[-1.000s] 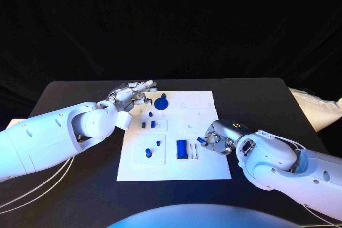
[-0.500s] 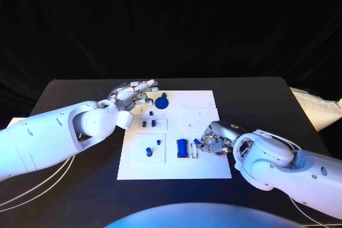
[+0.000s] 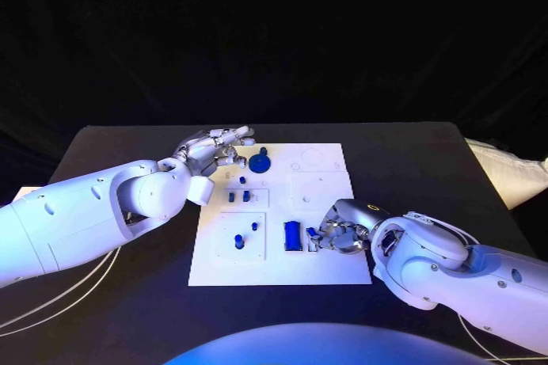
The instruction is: Assemble the parts on the task board
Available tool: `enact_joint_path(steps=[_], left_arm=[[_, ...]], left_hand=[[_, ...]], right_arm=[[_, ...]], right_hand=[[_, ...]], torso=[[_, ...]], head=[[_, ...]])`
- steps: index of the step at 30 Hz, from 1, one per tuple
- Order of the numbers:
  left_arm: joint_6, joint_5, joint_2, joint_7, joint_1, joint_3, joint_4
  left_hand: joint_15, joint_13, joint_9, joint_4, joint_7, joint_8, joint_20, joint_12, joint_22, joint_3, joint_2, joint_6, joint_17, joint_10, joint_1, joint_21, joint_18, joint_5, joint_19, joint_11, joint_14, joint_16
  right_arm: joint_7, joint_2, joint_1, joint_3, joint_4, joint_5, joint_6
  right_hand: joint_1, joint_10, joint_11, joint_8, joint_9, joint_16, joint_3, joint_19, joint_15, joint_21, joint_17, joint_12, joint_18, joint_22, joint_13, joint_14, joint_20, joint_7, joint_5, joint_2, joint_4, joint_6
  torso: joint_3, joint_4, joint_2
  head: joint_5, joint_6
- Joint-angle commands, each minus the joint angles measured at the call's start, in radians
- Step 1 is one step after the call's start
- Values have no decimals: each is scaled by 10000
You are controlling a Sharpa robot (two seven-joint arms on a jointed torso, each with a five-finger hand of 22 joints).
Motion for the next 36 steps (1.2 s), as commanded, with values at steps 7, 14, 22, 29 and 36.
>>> enact_joint_path(steps=[7, 14, 22, 29, 36], left_arm=[[239, -92, 16, -20, 3, 7, 21], [253, -101, 16, -50, 3, 7, 12], [282, -105, 18, -93, 4, 7, 14], [358, -203, 20, -127, 4, 7, 11], [414, -258, 25, -163, 4, 7, -3]], left_hand=[[-4, 17, -12, -14, -3, 60, 8, 68, -16, -56, 35, -43, -38, -62, 149, -68, 189, -42, 28, -11, -108, -47], [-4, 17, -12, -14, -3, 60, 8, 68, -16, -56, 35, -43, -38, -62, 149, -68, 189, -42, 28, -11, -108, -47], [-4, 17, -12, -14, -3, 60, 8, 68, -16, -56, 35, -43, -38, -62, 149, -68, 189, -42, 28, -11, -108, -47], [-4, 18, -7, -22, -13, 79, 10, 88, -24, -68, 71, -30, -72, -77, 193, -83, 190, -39, 27, -14, -129, -58], [-5, 17, -5, -23, -14, 87, 10, 93, -27, -75, 79, -23, -109, -86, 203, -88, 190, -40, 25, -14, -146, -75]], right_arm=[[-55, 36, -51, -16, -10, -8, 111], [-49, 93, -72, -37, -65, 27, 28], [-37, 131, -76, -46, -68, 54, -84], [-14, 157, -76, -49, -65, 87, -314], [9, 163, -79, -50, -55, 92, -523]], right_hand=[[-184, 56, -18, -8, 42, 40, -131, 73, -94, 49, 2004, -5, -96, 10, -26, 918, -29, -31, 142, 0, -2, 94], [-230, 54, -18, -6, 55, 43, -158, 71, -95, 48, 2010, -25, -95, 9, -37, 919, -31, -33, 176, 11, 9, 100], [-397, 73, -27, 9, 101, 68, -251, 91, -100, 76, 2053, -38, -104, 59, -40, 927, -35, -42, 196, 75, 33, 136], [-1157, 132, -43, 54, 219, 70, -841, 94, -113, 83, 2056, 32, -104, 77, 43, 927, -43, -80, 238, 129, 51, 240], [-1682, 133, -76, 68, 353, 47, -1633, 66, -141, 49, 2022, 23, -98, 41, 100, 918, -69, -117, -452, 139, 52, 260]], torso=[[9, 10, 7], [3, 6, 9], [0, -10, 4], [-4, -7, -3], [6, -25, 1]], head=[[-7, -8], [18, -28], [31, -58], [11, -65], [33, -37]])
